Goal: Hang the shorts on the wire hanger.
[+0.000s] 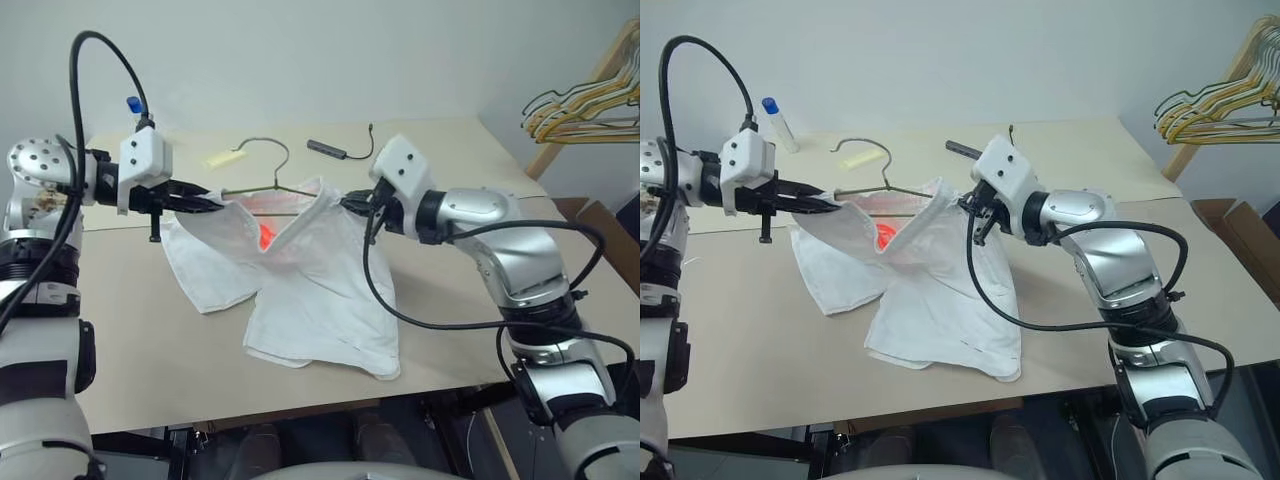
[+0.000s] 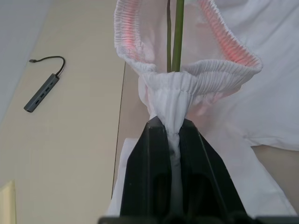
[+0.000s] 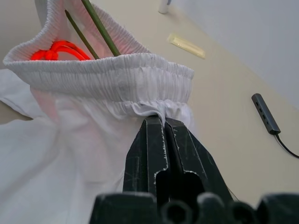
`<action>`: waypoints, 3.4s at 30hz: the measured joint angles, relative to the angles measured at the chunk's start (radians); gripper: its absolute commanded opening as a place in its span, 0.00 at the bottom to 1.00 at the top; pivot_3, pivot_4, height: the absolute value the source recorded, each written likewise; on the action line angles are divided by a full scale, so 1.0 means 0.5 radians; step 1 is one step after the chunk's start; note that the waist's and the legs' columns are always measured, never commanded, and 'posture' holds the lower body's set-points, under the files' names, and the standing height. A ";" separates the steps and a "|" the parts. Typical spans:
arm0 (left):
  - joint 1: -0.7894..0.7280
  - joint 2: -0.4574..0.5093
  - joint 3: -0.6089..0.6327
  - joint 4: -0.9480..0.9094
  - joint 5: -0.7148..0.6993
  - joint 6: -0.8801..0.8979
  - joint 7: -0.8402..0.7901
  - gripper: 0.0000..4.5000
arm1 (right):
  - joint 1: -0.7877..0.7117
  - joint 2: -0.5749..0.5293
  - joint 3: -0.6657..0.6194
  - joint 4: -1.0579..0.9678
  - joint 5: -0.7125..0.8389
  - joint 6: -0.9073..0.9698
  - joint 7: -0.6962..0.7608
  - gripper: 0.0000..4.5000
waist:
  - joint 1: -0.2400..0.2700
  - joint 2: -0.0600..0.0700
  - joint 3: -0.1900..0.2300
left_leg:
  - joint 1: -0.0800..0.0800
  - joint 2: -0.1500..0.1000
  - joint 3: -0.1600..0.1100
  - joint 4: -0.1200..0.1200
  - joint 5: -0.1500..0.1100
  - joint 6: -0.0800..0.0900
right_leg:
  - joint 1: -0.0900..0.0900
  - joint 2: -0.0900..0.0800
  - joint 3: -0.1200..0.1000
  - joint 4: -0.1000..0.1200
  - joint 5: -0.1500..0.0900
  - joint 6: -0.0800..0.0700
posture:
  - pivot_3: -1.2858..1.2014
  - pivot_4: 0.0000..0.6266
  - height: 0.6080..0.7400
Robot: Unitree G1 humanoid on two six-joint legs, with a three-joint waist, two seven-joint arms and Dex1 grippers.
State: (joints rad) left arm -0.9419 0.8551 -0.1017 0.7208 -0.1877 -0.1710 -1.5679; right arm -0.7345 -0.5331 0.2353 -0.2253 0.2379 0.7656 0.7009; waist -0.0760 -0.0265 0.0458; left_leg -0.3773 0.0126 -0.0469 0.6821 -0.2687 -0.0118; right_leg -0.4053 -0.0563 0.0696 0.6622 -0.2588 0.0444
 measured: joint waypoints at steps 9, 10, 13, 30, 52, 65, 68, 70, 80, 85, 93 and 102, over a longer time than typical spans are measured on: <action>0.035 -0.001 0.002 -0.013 0.033 -0.006 0.015 0.00 | 0.112 -0.101 -0.001 -0.049 0.005 -0.173 0.176 0.34 | 0.002 0.000 0.000 | 0.000 0.000 0.000 0.000 0.000 0.000 | 0.000 0.000 0.000 0.000 0.000 0.000 | 0.50 0.00 1.00; 0.036 -0.001 0.002 -0.014 0.045 -0.009 0.017 0.00 | 0.126 -0.110 -0.008 -0.070 0.013 -0.204 0.209 0.34 | 0.003 0.000 0.000 | 0.000 0.000 0.000 0.000 0.000 0.000 | 0.000 0.000 0.000 0.000 0.000 0.000 | 0.50 0.00 1.00; 0.053 -0.001 0.005 -0.026 0.055 -0.009 0.021 0.00 | 0.159 -0.130 -0.015 -0.109 0.021 -0.264 0.253 0.47 | 0.006 0.000 0.000 | 0.000 0.000 0.000 0.000 0.000 0.000 | 0.000 0.000 0.000 0.000 0.000 0.000 | 0.50 0.00 1.00; 0.102 -0.033 0.008 -0.103 0.048 0.004 -0.032 0.00 | 0.057 -0.022 0.004 0.137 0.034 -0.256 0.339 0.72 | -0.003 0.000 0.000 | 0.002 0.000 0.000 0.000 0.000 0.000 | 0.001 0.001 0.000 0.000 0.000 0.000 | 0.49 0.00 1.00; 0.102 -0.126 0.144 -0.150 -0.089 0.050 -0.021 0.35 | 0.082 0.127 0.063 0.193 0.042 -0.151 0.388 0.02 | -0.097 0.000 0.000 | 0.001 0.000 -0.004 0.000 0.000 0.000 | 0.001 -0.002 -0.001 0.001 0.000 0.000 | 0.47 0.00 1.00; 0.209 -0.127 0.474 -0.255 -0.411 0.312 0.069 1.00 | 0.335 0.112 -0.084 -0.098 0.163 0.100 0.189 0.02 | -0.208 0.000 0.000 | 0.001 -0.001 -0.015 0.000 0.000 0.000 | 0.001 -0.004 -0.001 0.001 0.000 0.000 | 0.44 0.00 1.00; 0.206 -0.130 0.565 -0.269 -0.510 0.436 0.108 1.00 | 0.336 0.085 -0.139 -0.120 0.196 0.167 0.145 0.02 | -0.232 0.000 0.000 | 0.002 0.000 -0.017 0.000 0.000 0.000 | 0.002 -0.004 0.000 0.001 0.000 0.000 | 0.44 0.00 1.00; 0.204 -0.138 0.647 -0.284 -0.613 0.544 0.138 1.00 | 0.336 0.079 -0.193 -0.122 0.203 0.215 0.091 0.02 | -0.246 0.000 0.000 | 0.002 0.000 -0.019 -0.001 0.000 0.000 | 0.002 -0.004 0.000 0.001 0.000 0.000 | 0.44 0.00 1.00; 0.720 -0.348 0.808 -0.940 -0.966 0.933 0.410 1.00 | 0.328 0.018 -0.971 -0.177 0.201 1.100 -0.556 0.02 | -0.266 0.003 -0.002 | 0.002 0.000 -0.021 -0.003 0.000 -0.001 | 0.001 -0.010 0.003 0.001 0.000 0.000 | 0.42 0.00 1.00; 0.736 -0.398 0.854 -1.132 -1.100 1.008 0.506 1.00 | 0.298 -0.063 -1.267 -0.209 -0.014 1.568 -0.891 0.02 | -0.286 0.014 -0.007 | 0.004 -0.001 -0.017 -0.004 0.000 -0.001 | 0.002 -0.008 0.006 0.001 0.000 0.000 | 0.40 0.00 1.00; 0.667 -0.502 0.773 -1.081 -1.081 0.975 0.518 1.00 | 0.223 -0.092 -1.370 -0.354 -0.535 1.656 -1.488 0.02 | -0.403 0.039 -0.023 | 0.005 -0.004 -0.006 -0.004 0.000 -0.001 | 0.006 -0.007 0.009 -0.004 0.000 0.001 | 0.37 0.00 1.00; 0.565 -0.560 0.682 -1.013 -1.041 0.932 0.473 1.00 | -0.125 -0.001 -1.467 -0.212 -0.788 1.382 -1.831 0.02 | -0.619 0.047 -0.028 | 0.016 -0.003 -0.009 -0.009 0.000 0.000 | 0.019 -0.005 0.017 -0.010 -0.001 0.001 | 0.36 0.00 1.00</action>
State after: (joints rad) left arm -0.6596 0.5751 0.2395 0.2144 -0.7082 0.2951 -1.3314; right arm -0.7970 -0.5336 -0.4984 -0.3312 -0.1563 1.4568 -0.2147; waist -0.3854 -0.0030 0.0320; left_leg -0.3694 0.0114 -0.0514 0.6775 -0.2686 -0.0117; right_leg -0.3958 -0.0588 0.0779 0.6573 -0.2591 0.0451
